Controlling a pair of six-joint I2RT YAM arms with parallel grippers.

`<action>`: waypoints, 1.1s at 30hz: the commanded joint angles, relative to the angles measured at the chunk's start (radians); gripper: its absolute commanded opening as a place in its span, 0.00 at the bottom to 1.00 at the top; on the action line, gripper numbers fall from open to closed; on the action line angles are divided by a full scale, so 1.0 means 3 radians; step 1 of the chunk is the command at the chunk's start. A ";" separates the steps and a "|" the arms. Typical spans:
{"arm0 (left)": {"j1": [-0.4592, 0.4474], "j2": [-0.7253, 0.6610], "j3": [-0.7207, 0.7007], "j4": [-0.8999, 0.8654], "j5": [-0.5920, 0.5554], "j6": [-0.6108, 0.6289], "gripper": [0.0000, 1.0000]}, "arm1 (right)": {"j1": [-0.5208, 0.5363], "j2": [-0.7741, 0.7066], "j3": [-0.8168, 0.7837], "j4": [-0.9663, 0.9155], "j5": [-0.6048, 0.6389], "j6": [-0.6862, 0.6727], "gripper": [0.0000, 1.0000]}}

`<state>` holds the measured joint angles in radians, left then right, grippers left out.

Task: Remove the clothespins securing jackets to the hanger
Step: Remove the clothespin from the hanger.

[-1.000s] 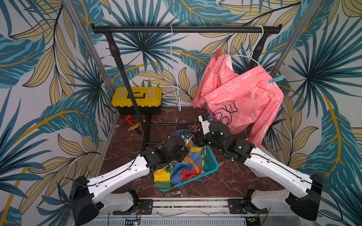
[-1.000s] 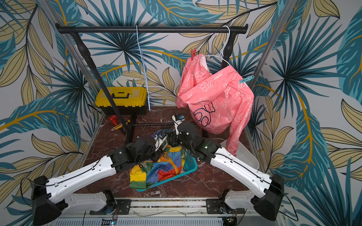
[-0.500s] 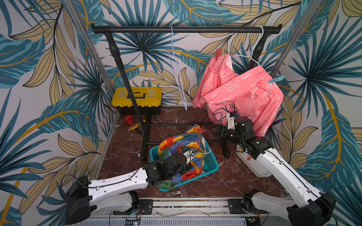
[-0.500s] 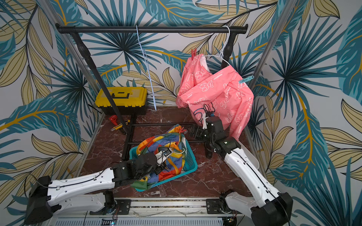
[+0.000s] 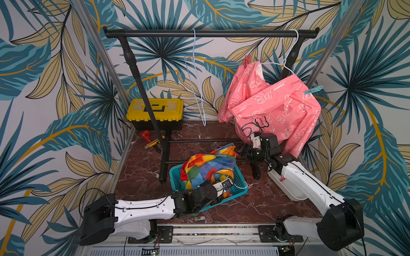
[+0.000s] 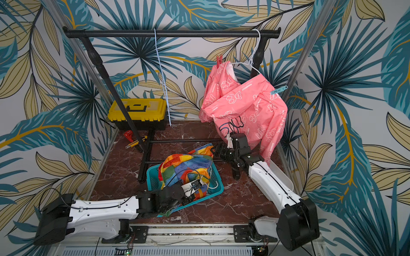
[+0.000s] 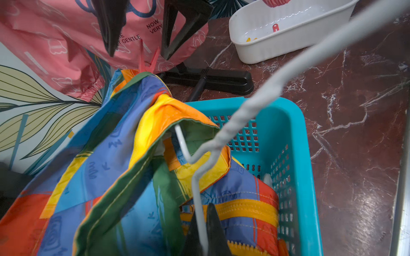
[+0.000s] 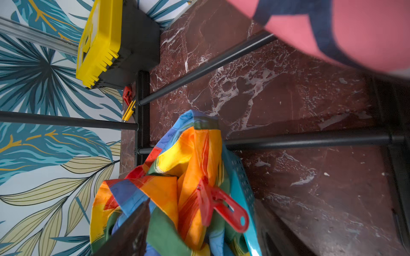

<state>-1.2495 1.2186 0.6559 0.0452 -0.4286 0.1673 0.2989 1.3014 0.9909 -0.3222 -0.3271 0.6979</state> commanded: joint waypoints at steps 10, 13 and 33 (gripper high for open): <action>-0.0023 0.0052 -0.0095 0.0223 0.0010 -0.0055 0.00 | 0.0000 0.0103 -0.0048 0.0124 0.0036 0.0120 0.46; -0.0023 0.0079 -0.0112 0.0253 0.0017 -0.0082 0.00 | 0.0001 0.0017 -0.0043 0.0024 0.0087 0.0094 0.46; -0.0023 0.0049 -0.0196 0.0302 0.0099 -0.0177 0.00 | 0.0001 -0.0005 0.0026 -0.0149 0.0202 0.0059 0.36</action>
<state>-1.2495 1.2457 0.6136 0.1173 -0.4232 0.1394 0.2989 1.3033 0.9909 -0.3397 -0.2878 0.7261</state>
